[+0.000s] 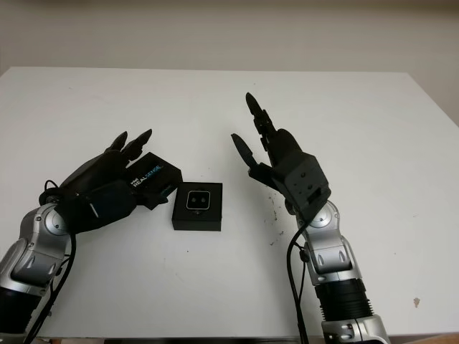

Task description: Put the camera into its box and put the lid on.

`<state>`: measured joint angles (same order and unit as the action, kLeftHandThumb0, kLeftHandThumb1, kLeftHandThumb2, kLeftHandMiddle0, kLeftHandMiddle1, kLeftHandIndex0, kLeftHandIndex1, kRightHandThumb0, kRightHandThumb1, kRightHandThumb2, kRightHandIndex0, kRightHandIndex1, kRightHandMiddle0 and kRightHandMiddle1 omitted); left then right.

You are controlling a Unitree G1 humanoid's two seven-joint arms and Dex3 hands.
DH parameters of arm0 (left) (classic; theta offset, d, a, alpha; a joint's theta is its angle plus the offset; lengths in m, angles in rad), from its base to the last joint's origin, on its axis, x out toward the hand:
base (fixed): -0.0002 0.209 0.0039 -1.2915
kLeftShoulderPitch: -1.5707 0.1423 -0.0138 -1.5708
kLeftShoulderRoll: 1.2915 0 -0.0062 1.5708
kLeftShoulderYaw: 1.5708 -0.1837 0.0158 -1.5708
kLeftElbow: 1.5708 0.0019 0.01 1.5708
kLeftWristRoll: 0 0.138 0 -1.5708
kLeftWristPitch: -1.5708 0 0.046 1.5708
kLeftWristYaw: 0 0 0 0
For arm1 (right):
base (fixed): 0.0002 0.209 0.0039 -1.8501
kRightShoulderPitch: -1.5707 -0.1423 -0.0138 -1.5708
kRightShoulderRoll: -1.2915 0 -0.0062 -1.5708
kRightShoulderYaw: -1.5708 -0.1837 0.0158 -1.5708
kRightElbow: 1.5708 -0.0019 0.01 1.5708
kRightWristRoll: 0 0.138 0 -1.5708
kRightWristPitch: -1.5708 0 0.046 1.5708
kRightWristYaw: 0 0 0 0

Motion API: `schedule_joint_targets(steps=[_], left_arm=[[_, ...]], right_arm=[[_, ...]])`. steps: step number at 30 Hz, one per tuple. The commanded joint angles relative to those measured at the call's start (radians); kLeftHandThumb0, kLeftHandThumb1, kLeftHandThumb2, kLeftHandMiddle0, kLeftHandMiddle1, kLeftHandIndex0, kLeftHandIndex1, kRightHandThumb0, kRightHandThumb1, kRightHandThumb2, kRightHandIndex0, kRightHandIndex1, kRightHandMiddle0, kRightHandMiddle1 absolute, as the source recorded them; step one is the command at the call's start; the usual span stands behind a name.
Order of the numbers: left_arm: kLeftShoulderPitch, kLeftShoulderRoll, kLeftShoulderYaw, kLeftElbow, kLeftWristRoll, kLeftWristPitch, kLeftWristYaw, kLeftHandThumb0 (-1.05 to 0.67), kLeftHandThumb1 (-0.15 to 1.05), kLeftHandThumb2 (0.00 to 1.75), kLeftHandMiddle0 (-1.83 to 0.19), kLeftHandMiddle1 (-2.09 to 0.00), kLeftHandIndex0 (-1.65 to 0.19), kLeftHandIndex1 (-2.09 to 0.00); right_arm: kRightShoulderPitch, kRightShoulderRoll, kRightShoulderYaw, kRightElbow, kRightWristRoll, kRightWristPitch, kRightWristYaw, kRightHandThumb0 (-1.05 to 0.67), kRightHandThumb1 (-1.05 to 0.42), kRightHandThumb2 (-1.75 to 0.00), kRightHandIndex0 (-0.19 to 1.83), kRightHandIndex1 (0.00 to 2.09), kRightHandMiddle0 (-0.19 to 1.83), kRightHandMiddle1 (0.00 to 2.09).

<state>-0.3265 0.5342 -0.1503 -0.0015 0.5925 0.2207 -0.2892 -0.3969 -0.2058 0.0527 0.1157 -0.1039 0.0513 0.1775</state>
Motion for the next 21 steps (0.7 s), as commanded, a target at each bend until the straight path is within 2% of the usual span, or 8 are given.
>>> schedule_joint_targets(steps=[1,5,14,21], left_arm=[[-0.026,0.012,-0.017,0.008,0.017,-0.016,0.006,-0.76,0.89,0.04,-0.01,-0.06,-0.04,-0.08],[-0.031,0.014,-0.030,0.026,0.030,-0.036,0.008,-0.72,0.87,0.04,-0.02,-0.06,-0.05,-0.08],[-0.032,0.017,-0.059,0.075,0.077,-0.095,0.053,-0.63,0.87,0.05,-0.05,-0.06,-0.08,-0.07],[-0.028,-0.017,-0.043,0.114,0.027,-0.144,0.095,-0.53,0.87,0.05,-0.12,-0.09,-0.15,-0.08]], right_arm=[[0.002,0.011,-0.009,-0.021,0.011,0.007,-0.009,-0.74,-1.05,-0.57,-0.07,0.06,-0.05,0.09],[0.002,0.044,-0.035,-0.039,0.048,0.063,-0.035,-0.74,-1.05,-0.56,-0.09,0.05,-0.08,0.07],[0.009,0.046,-0.038,-0.051,0.070,0.068,-0.041,-0.73,-1.05,-0.56,-0.10,0.05,-0.08,0.06],[0.012,0.032,-0.022,-0.056,0.040,0.078,-0.040,-0.73,-1.05,-0.56,-0.09,0.06,-0.06,0.07]])
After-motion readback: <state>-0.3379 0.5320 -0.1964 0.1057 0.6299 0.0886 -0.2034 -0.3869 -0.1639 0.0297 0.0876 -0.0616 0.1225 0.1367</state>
